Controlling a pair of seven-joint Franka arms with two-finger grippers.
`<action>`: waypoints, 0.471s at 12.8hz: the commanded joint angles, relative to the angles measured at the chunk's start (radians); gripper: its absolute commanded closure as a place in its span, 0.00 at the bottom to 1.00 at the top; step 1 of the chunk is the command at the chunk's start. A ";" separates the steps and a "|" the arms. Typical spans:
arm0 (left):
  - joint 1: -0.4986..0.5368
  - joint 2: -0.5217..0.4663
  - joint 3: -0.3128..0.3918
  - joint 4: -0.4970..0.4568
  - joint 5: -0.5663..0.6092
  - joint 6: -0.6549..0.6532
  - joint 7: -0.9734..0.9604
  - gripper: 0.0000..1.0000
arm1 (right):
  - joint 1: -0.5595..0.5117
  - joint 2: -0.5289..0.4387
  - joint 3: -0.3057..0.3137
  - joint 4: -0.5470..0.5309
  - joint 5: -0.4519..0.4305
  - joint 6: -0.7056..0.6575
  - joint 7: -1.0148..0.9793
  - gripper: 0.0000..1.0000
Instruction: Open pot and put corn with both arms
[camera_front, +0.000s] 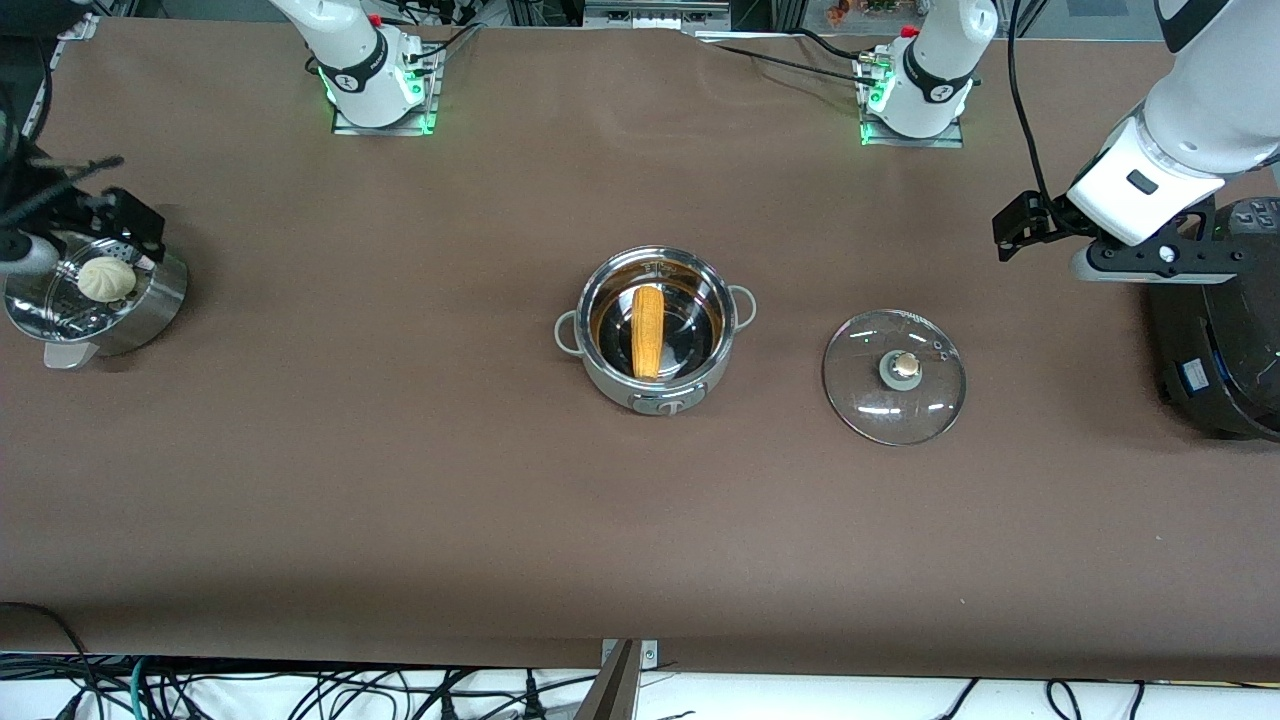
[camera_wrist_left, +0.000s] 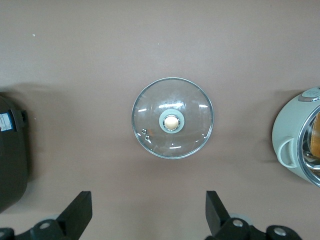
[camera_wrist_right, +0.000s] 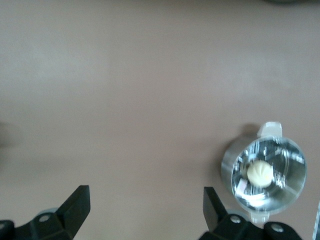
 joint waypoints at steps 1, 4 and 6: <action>0.005 0.003 -0.003 0.023 -0.020 -0.023 -0.009 0.00 | 0.025 -0.016 -0.065 -0.033 0.020 -0.070 0.004 0.00; 0.005 0.003 0.000 0.023 -0.021 -0.023 -0.007 0.00 | 0.026 0.021 -0.093 -0.007 0.059 -0.064 -0.004 0.00; 0.005 0.003 -0.002 0.023 -0.021 -0.023 -0.007 0.00 | 0.019 0.049 -0.093 0.036 0.068 -0.070 -0.010 0.00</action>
